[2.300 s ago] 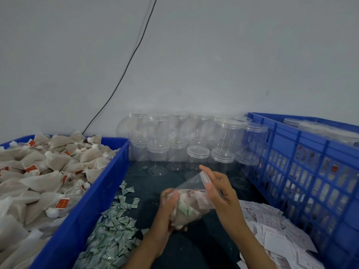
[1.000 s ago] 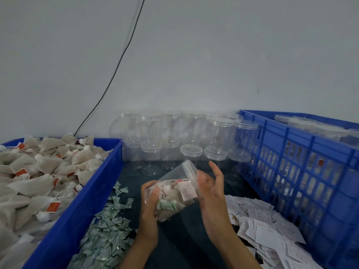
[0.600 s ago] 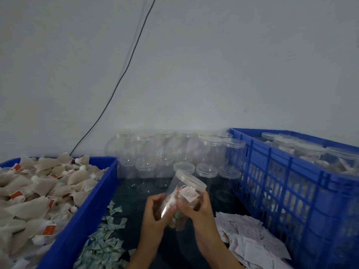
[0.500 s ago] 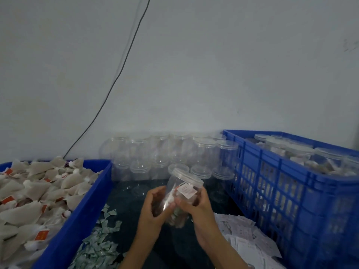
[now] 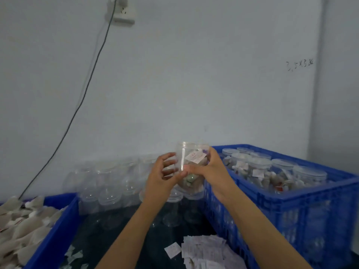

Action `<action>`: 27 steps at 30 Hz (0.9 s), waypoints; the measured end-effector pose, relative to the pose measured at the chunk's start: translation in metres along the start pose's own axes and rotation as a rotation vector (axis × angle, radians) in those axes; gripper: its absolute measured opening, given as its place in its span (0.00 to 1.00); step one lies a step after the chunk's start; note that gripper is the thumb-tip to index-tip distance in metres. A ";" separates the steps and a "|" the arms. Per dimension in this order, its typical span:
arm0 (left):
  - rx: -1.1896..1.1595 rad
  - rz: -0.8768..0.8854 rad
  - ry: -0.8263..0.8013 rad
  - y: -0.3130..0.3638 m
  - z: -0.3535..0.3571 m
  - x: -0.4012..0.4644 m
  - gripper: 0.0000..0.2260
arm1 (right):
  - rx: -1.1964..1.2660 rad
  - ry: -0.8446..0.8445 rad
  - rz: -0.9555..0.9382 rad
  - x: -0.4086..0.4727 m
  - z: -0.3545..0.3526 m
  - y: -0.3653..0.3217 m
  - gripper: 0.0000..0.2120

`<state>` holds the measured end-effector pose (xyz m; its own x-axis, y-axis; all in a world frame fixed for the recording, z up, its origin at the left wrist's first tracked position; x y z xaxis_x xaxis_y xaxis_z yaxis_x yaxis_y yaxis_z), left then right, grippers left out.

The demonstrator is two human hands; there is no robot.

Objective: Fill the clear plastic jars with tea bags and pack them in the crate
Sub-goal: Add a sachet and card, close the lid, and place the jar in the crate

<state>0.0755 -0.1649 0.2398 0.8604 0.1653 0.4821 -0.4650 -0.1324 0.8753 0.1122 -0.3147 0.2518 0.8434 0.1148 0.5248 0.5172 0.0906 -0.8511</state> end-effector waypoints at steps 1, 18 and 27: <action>-0.009 0.014 -0.007 0.008 0.012 0.009 0.22 | -0.011 0.007 -0.013 0.009 -0.013 -0.009 0.37; 0.228 -0.160 -0.222 -0.028 0.210 0.069 0.16 | -0.330 0.185 0.062 0.049 -0.194 0.011 0.45; 0.920 -0.278 -0.654 -0.042 0.273 0.063 0.45 | -0.694 0.006 0.412 0.054 -0.225 0.052 0.37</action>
<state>0.2060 -0.4159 0.2232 0.9773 -0.2004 -0.0686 -0.1471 -0.8752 0.4608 0.2177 -0.5268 0.2320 0.9857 -0.0005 0.1686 0.1355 -0.5928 -0.7939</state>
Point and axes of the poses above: each hand's wrist, its own x-axis towards the middle knuckle, its own z-axis out of the palm, y = z × x, the point moved 8 cm from there along x, towards the middle knuckle, and after that the axes turned 10 degrees about -z, right-handed, at the moved point
